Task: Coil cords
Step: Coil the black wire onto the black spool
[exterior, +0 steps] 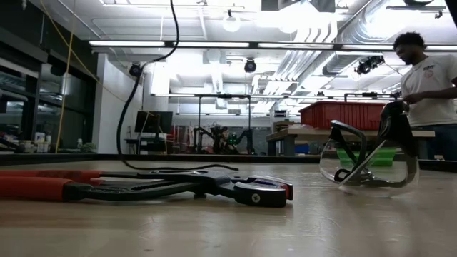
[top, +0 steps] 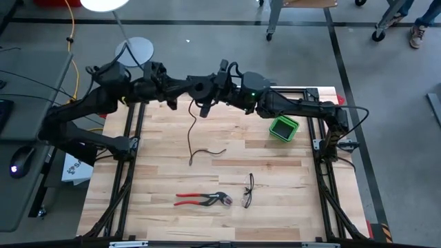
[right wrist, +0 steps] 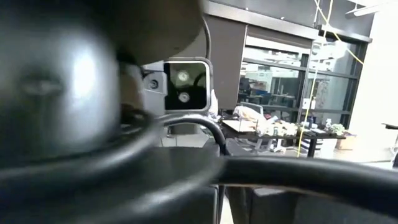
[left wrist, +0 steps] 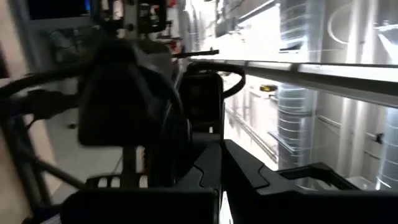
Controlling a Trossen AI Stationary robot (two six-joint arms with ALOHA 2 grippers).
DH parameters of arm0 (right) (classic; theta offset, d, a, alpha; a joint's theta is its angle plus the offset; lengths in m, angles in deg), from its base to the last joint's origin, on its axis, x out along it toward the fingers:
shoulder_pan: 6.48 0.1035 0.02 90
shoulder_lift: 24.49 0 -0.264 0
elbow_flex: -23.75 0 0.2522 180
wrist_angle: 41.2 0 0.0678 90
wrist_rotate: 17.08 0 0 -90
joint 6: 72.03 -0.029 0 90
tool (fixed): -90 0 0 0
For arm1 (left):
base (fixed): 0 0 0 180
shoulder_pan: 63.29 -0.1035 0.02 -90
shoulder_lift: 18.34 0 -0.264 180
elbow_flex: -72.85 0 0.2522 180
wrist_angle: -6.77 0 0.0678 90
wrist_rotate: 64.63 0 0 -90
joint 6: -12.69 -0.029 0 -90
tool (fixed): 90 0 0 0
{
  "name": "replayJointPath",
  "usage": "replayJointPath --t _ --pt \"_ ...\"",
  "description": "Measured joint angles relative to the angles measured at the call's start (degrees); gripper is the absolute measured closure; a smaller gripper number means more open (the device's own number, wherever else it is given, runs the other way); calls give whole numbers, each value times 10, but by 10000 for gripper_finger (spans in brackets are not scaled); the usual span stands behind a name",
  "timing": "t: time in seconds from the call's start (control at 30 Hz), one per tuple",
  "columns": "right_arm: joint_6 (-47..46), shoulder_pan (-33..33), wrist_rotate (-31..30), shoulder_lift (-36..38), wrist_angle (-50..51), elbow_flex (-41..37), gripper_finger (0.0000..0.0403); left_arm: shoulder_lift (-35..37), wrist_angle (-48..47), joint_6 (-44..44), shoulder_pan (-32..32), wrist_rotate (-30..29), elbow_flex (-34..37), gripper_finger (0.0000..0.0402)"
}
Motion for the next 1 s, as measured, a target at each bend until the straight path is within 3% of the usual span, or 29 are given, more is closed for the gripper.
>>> replayJointPath --t 0.33,1.0 --pt "6 -17 39 0 23 0 403 34 -110 -3 -5 27 -1 402" --pt "64 -22 61 0 125 0 403 67 -283 -151 -46 68 0 402"
